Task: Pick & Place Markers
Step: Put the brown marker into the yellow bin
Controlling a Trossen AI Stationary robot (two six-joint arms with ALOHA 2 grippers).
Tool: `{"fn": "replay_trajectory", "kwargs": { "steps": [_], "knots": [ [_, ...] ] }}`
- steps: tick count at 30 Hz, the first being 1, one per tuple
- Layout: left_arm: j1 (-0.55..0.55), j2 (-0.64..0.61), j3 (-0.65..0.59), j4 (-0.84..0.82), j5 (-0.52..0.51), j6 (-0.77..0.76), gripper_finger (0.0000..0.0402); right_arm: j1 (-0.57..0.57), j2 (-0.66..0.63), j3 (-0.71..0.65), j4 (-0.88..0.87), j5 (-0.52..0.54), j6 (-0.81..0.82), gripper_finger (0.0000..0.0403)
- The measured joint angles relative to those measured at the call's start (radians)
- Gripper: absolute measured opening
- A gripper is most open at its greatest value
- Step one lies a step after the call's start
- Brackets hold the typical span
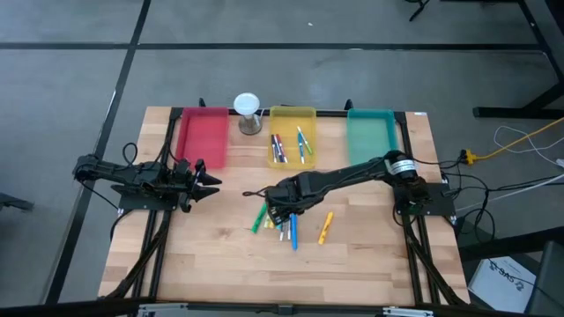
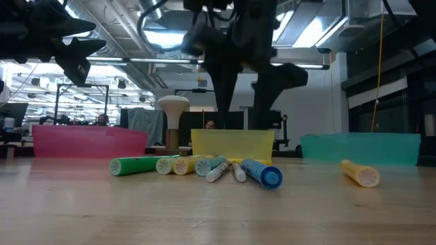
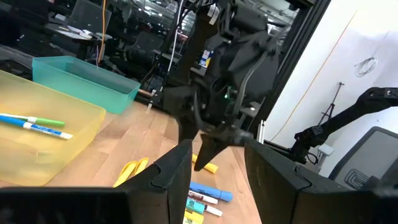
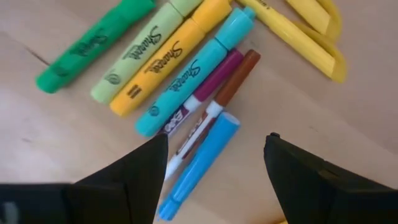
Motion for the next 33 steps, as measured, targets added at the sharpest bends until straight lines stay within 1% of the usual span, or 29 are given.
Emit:
{"fn": "replay_trajectory", "kwargs": {
  "steps": [4, 14, 33],
  "knots": [
    [0.0, 0.0, 0.0, 0.0, 0.0, 0.0, 0.0143, -0.003, 0.028, 0.0, 0.0, 0.008, -0.041, 0.0258],
    [0.0, 0.0, 0.0, 0.0, 0.0, 0.0, 0.0143, -0.003, 0.078, 0.0, -0.014, 0.01, -0.069, 0.0258],
    [0.0, 0.0, 0.0, 0.0, 0.0, 0.0, 0.0143, -0.003, 0.109, -0.002, -0.009, 0.052, -0.095, 0.0258]
  ]
}}
